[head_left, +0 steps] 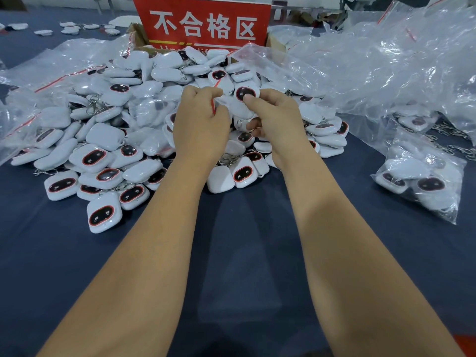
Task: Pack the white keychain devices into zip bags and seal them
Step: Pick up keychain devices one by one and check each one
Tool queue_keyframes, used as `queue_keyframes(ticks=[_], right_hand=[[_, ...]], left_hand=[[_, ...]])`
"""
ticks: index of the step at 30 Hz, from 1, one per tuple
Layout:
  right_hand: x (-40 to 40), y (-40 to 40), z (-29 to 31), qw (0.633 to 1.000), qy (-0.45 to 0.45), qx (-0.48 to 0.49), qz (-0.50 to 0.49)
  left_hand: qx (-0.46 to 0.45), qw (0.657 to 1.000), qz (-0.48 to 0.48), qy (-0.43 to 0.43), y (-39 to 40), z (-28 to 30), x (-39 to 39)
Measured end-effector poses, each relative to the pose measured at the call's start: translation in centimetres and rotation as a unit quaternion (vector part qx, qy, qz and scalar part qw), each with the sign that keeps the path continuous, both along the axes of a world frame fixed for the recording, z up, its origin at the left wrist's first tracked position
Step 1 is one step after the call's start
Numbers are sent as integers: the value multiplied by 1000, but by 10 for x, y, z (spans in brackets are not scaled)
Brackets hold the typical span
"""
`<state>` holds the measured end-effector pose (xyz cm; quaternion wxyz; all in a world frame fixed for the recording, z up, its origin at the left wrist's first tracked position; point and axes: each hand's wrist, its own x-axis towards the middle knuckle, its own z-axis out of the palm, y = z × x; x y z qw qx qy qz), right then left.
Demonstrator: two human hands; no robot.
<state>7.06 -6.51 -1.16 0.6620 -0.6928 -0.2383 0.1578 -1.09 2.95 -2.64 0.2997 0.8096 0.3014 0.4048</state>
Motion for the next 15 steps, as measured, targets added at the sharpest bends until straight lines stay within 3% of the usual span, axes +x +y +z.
queue_keyframes(ticks=[9,15], right_hand=[[-6,1,2,997,6,42,60],[-5,3,-1,998,-4,25,53]], left_hand=[[-54,996,-58,-37,-1,2,-1],[-43,997,-59,-20,-2,1,-2]])
